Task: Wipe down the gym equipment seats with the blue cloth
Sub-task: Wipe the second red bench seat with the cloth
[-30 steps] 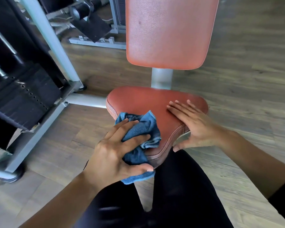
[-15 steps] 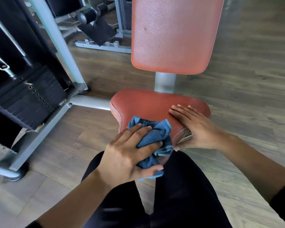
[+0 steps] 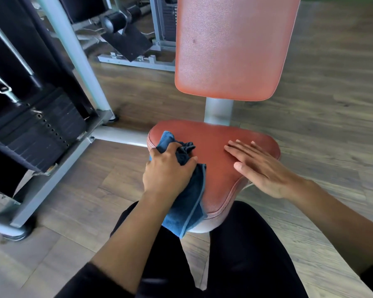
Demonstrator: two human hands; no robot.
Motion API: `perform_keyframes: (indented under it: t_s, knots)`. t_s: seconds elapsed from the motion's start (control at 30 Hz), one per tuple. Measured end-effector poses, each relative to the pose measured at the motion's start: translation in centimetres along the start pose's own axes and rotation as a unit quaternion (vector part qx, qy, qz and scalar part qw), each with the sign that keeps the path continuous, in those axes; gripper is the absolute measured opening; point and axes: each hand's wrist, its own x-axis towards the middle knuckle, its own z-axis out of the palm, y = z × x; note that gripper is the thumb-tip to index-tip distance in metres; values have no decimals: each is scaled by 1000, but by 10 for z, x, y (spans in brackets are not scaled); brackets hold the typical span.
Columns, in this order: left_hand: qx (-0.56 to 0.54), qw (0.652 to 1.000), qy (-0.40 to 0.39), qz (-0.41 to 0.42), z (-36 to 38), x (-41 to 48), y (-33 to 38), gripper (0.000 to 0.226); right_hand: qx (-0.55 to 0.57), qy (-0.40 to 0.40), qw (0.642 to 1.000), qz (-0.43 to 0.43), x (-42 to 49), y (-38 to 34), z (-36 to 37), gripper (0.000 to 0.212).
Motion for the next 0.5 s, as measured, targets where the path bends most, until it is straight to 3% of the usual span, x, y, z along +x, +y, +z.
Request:
perform_keyframes:
  t_s: [0.2, 0.3, 0.5]
  knots:
    - [31, 998, -7, -54, 13, 54, 4, 59, 7, -2, 996, 85, 41, 4, -7, 85]
    - [35, 996, -9, -80, 16, 63, 6, 59, -6, 5, 992, 125, 56, 5, -11, 71]
    - [-43, 998, -41, -27, 2, 11, -5, 56, -37, -40, 984, 168, 64, 6, -5, 67]
